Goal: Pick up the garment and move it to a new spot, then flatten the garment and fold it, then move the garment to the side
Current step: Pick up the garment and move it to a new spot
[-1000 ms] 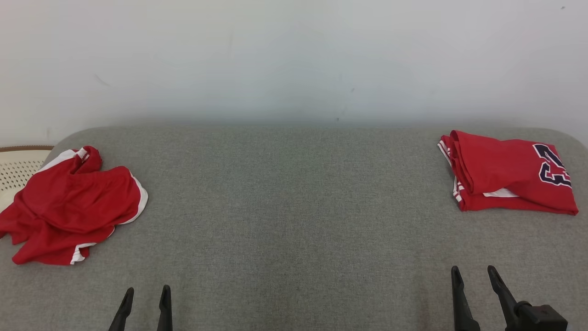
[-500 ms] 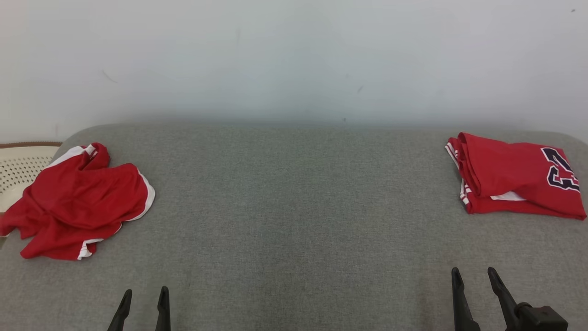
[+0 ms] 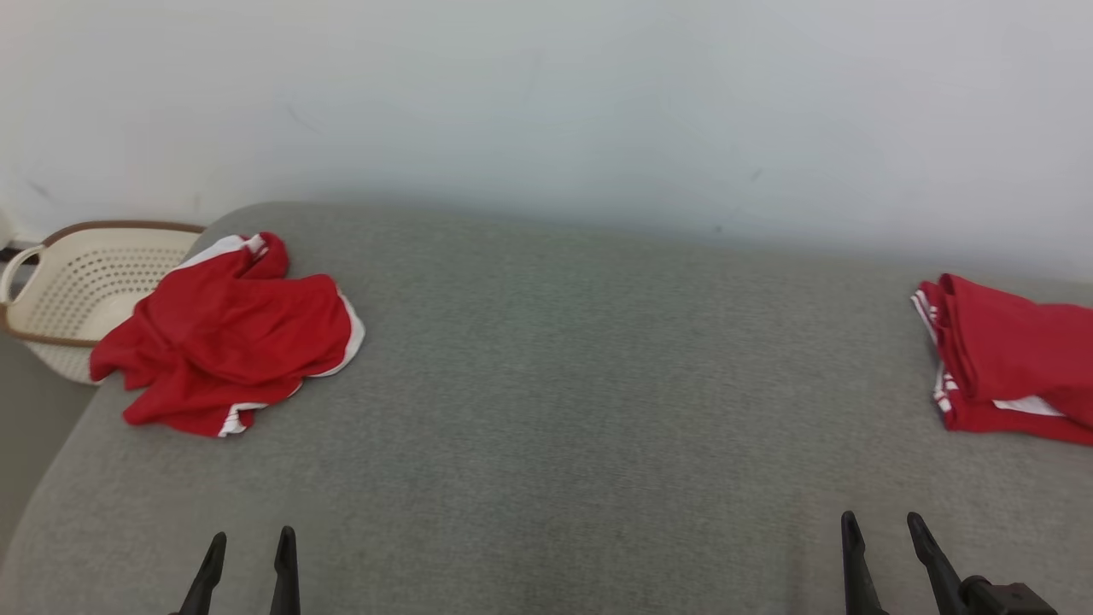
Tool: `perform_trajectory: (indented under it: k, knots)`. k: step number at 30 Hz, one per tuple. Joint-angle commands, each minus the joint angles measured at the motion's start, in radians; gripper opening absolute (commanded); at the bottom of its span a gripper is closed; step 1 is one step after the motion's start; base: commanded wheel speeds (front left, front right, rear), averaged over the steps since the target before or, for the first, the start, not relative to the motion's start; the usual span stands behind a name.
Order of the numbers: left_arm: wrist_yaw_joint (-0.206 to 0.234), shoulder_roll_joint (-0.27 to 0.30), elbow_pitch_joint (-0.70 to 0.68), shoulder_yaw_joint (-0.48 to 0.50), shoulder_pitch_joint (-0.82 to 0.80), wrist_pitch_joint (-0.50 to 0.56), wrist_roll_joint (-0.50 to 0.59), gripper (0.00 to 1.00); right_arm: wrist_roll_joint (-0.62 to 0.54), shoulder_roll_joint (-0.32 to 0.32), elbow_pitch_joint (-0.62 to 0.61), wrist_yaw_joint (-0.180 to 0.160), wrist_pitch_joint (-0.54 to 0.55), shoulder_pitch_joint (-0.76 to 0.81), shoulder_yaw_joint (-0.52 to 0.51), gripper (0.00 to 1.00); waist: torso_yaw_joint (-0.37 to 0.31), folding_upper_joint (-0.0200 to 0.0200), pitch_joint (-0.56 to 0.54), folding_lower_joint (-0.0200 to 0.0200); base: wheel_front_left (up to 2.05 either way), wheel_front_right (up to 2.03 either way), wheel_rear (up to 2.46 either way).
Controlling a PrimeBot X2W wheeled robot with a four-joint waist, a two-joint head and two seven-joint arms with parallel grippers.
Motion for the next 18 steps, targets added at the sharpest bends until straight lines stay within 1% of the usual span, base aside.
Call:
perform_trajectory:
  k: [1,11,18]
  knots:
    - [0.005,0.007,-0.003,0.004,0.01,0.001,-0.011,1.0,0.006,0.001,0.004,0.0,-0.006,0.002,0.002,1.0,0.056,-0.0001,0.0,-0.0001,0.0,0.0,0.0]
    - [0.018,0.024,-0.022,0.014,0.023,0.014,-0.015,1.0,0.021,0.001,0.021,0.0,-0.017,-0.005,0.009,1.0,0.222,-0.0001,-0.009,-0.0001,0.0,0.0,0.0]
    - [0.026,0.035,-0.03,0.023,0.024,0.02,-0.016,1.0,0.029,0.001,0.038,0.0,-0.026,-0.01,0.01,1.0,0.314,-0.0001,-0.013,-0.0001,0.0,0.0,0.0]
